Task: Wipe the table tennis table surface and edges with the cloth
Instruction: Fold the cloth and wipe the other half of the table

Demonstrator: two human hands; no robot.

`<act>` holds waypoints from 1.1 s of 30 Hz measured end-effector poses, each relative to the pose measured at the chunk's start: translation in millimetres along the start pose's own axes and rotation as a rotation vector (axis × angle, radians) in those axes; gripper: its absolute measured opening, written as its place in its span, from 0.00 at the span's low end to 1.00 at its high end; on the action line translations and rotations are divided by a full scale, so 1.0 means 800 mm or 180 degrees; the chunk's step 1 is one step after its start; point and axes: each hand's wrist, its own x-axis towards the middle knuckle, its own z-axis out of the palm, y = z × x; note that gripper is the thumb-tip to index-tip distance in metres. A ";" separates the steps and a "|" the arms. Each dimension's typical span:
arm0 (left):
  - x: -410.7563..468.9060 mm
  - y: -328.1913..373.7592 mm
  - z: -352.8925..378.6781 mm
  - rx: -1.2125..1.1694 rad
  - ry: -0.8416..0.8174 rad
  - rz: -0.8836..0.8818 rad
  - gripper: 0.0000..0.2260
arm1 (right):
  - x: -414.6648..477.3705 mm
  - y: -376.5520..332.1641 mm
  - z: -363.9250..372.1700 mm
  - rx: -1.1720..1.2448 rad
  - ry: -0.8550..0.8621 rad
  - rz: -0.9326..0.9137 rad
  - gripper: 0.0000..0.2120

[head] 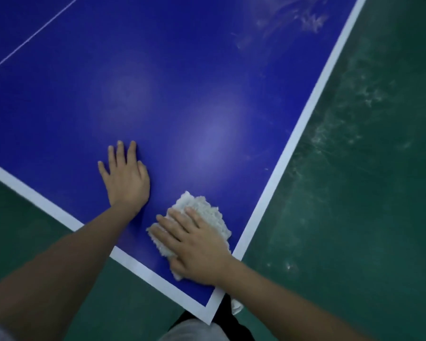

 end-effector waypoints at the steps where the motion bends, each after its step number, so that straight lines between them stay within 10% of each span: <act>1: 0.000 -0.002 0.000 0.0025 -0.0001 -0.0032 0.22 | 0.011 0.009 -0.001 -0.0004 -0.0080 -0.0275 0.30; 4: -0.001 -0.002 0.001 0.0053 -0.0070 -0.0075 0.22 | 0.049 0.089 -0.015 0.0050 -0.0134 -0.0361 0.31; 13: 0.000 0.000 -0.001 0.0064 -0.0042 -0.0105 0.23 | 0.061 0.327 -0.067 -0.0033 0.0374 0.2541 0.26; 19: -0.002 0.004 -0.003 0.0100 -0.0084 -0.0219 0.22 | 0.075 0.149 -0.040 -0.0360 -0.0206 -0.0389 0.29; 24: -0.001 0.008 -0.009 0.0137 -0.0183 -0.0279 0.27 | 0.190 0.199 -0.065 -0.0330 0.0099 -0.0972 0.26; 33: -0.001 0.011 -0.016 0.0009 -0.0197 -0.0364 0.26 | 0.163 0.495 -0.136 -0.0297 0.0337 0.2466 0.25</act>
